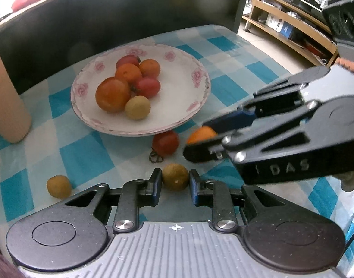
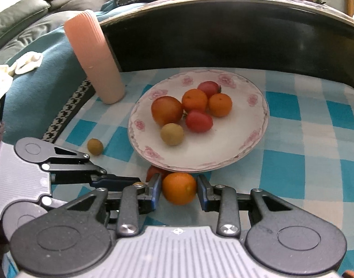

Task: Organize fruits
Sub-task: 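Carry both held fruits over the white plate, then open both tools to drop the fruits into the plate, then move the right tool to a red cherry tomato while the left tool approaches a brownish fruit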

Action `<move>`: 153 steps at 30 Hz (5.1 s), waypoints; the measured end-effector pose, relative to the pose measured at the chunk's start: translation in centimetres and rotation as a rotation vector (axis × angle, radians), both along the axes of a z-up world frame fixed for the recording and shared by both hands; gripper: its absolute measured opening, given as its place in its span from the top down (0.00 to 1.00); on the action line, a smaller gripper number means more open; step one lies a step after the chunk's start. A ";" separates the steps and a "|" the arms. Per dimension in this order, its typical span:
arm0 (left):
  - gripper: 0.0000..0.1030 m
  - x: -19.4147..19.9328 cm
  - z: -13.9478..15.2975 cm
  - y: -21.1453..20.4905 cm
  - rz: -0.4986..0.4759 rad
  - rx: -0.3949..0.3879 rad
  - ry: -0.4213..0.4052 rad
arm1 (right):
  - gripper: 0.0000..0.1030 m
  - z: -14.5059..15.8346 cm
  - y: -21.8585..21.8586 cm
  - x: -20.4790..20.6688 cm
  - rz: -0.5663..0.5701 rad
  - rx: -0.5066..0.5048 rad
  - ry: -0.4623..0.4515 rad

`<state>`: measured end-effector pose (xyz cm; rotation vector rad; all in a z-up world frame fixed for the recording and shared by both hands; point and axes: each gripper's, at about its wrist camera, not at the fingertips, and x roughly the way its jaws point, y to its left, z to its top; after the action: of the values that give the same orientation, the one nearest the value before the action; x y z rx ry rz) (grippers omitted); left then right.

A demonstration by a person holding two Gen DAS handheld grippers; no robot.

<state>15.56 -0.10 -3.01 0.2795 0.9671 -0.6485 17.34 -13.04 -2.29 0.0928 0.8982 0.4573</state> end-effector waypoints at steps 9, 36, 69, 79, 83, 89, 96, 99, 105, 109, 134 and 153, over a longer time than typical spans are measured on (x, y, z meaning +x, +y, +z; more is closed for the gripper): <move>0.69 0.1 -0.1 0.3 0.015 0.005 0.011 | 0.53 -0.5 -0.7 -1.0 0.021 -0.020 0.027; 0.68 5.1 4.8 2.1 0.200 -0.085 -0.108 | 0.53 2.6 -0.8 1.0 -0.068 -0.026 -0.074; 0.64 6.5 3.2 0.5 0.214 -0.039 -0.090 | 0.53 1.0 0.1 4.3 -0.109 -0.137 -0.085; 0.61 6.4 3.5 1.0 0.216 -0.031 -0.105 | 0.52 1.2 0.0 4.2 -0.115 -0.143 -0.100; 0.60 6.3 3.6 1.2 0.217 -0.026 -0.106 | 0.51 1.3 0.0 4.0 -0.118 -0.141 -0.103; 0.55 5.6 3.7 2.0 0.206 -0.005 -0.114 | 0.51 1.7 0.3 3.6 -0.105 -0.137 -0.109; 0.53 4.5 3.4 3.5 0.193 0.028 -0.100 | 0.51 2.2 1.0 2.8 -0.102 -0.143 -0.101; 0.51 3.9 3.4 4.3 0.181 0.038 -0.089 | 0.51 2.3 1.5 2.2 -0.092 -0.143 -0.094; 0.49 3.2 2.3 6.0 0.162 0.084 -0.046 | 0.51 2.3 2.7 0.4 -0.096 -0.131 -0.059; 0.46 3.1 2.1 6.4 0.149 0.093 -0.046 | 0.51 2.2 3.7 -0.7 -0.097 -0.119 -0.039; 0.40 4.2 0.8 7.6 0.158 0.135 -0.042 | 0.51 -0.6 4.9 0.0 -0.122 -0.126 0.040; 0.55 5.3 -0.1 7.5 0.224 0.109 -0.021 | 0.51 -0.8 5.1 0.2 -0.133 -0.128 0.032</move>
<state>20.84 7.39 -3.06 0.2687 0.9985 -0.3881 17.53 -7.93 -3.06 0.0423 0.9448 0.2741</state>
